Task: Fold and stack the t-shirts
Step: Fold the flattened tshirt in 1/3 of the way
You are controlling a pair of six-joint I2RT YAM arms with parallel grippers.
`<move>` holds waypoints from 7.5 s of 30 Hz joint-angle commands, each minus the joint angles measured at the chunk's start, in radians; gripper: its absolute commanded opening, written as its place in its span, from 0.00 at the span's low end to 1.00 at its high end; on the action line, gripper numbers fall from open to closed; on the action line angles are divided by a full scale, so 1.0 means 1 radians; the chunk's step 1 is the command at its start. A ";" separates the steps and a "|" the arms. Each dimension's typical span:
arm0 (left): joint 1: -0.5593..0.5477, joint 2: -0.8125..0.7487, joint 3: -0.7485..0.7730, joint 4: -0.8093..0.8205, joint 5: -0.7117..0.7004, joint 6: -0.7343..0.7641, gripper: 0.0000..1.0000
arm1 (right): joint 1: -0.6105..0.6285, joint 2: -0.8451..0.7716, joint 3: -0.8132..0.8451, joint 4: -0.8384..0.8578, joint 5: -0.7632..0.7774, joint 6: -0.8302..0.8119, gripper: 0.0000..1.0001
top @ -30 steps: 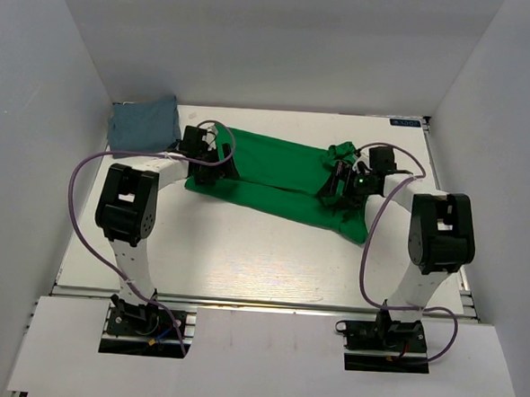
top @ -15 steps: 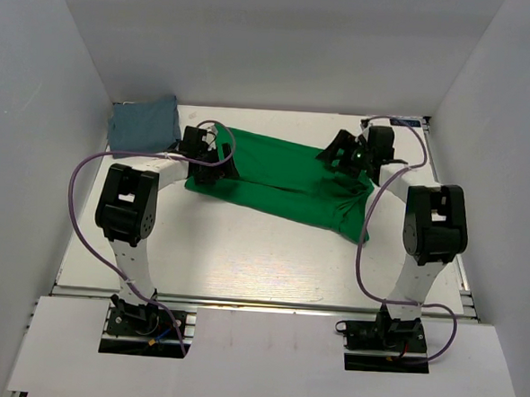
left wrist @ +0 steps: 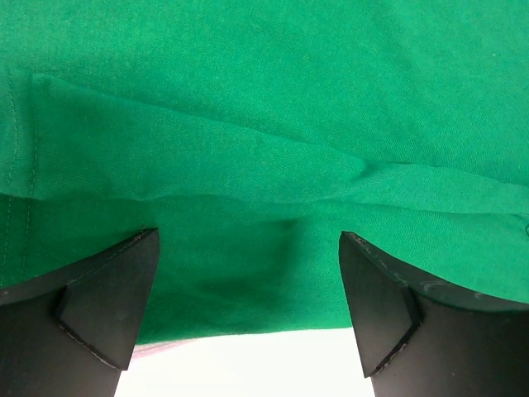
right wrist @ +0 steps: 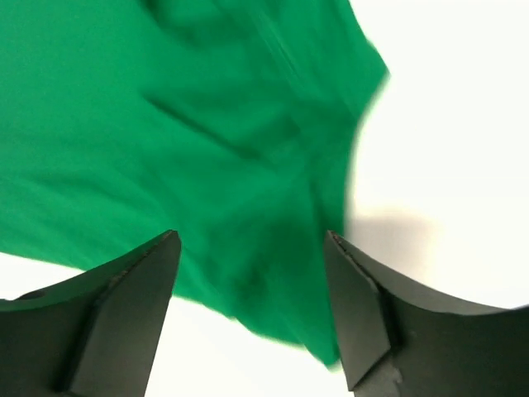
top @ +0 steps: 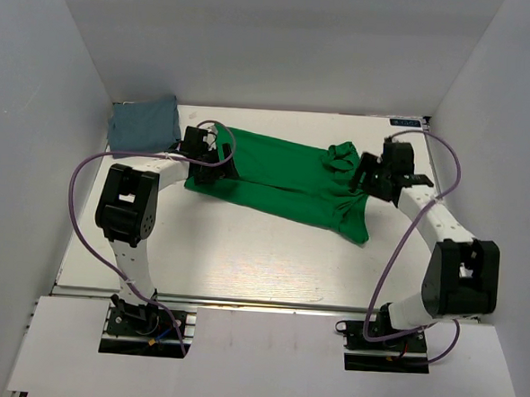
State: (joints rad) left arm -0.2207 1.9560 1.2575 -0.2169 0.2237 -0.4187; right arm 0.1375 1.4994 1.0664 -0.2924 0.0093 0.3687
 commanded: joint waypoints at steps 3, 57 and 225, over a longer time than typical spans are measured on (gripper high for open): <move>0.011 -0.042 0.002 -0.068 -0.066 0.014 1.00 | -0.010 -0.064 -0.114 -0.188 0.096 -0.002 0.72; 0.020 -0.078 -0.023 -0.145 -0.127 0.014 1.00 | -0.062 -0.083 -0.042 -0.255 0.122 -0.079 0.90; 0.030 -0.127 -0.263 0.002 -0.104 -0.043 1.00 | 0.042 0.022 -0.279 0.045 -0.292 -0.071 0.90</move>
State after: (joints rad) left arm -0.1875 1.8664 1.0904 -0.0799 0.1055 -0.4385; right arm 0.1780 1.5677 0.8322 -0.2348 -0.2810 0.2855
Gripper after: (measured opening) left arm 0.997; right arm 0.904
